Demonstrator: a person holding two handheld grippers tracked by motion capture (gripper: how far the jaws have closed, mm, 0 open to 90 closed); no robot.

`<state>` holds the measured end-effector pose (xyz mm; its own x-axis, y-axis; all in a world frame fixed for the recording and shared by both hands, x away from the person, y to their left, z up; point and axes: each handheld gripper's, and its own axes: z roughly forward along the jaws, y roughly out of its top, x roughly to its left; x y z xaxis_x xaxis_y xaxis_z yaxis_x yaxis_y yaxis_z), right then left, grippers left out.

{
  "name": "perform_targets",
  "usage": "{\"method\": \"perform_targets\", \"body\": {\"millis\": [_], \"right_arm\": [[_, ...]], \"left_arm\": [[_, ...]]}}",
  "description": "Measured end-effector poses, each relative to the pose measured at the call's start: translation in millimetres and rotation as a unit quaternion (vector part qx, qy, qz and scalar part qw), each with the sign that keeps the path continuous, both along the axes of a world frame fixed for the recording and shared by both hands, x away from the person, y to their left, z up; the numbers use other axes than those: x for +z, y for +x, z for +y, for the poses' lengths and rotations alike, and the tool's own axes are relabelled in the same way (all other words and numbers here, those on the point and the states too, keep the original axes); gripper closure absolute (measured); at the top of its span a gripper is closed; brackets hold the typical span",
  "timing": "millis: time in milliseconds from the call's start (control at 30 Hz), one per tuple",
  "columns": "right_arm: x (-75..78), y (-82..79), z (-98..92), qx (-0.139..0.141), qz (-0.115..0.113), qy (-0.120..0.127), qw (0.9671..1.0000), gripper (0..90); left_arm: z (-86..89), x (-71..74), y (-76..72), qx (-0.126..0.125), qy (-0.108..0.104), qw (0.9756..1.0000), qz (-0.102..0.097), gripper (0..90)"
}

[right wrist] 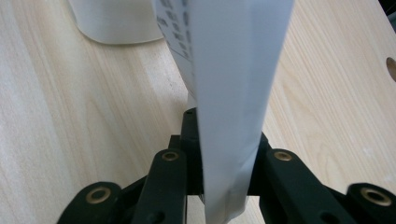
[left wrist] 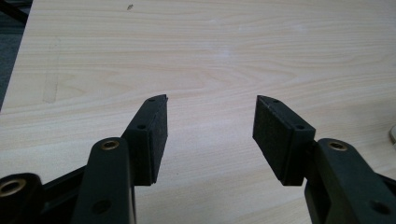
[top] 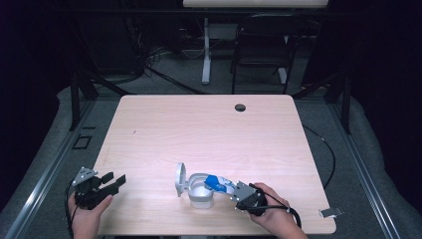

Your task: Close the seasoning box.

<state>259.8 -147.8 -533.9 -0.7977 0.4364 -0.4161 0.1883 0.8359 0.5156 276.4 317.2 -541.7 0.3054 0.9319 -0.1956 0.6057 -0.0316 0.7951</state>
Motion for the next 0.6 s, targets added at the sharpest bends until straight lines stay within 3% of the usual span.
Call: {"method": "perform_targets", "body": {"millis": [100,167,233,600], "right_arm": [[-1.0,-0.3,-0.3,-0.003,0.000,0.006,1.0000,77.5],[-4.1,-0.7,-2.2,-0.010,-0.001,0.031,0.9995,79.1],[-3.7,-0.9,-3.4,-0.012,0.001,0.030,0.9995,79.5],[-10.4,-0.4,-14.3,-0.032,0.005,0.089,0.9955,81.7]], "left_arm": [[-0.3,0.1,-0.1,0.000,0.000,1.0000,-0.001,45.7],[-0.2,-0.2,-0.1,-0.001,0.001,1.0000,0.000,45.7],[-0.1,-0.4,0.0,-0.001,0.001,1.0000,0.001,45.7],[-1.0,-0.4,-0.2,-0.001,0.002,1.0000,0.001,45.7]]}}
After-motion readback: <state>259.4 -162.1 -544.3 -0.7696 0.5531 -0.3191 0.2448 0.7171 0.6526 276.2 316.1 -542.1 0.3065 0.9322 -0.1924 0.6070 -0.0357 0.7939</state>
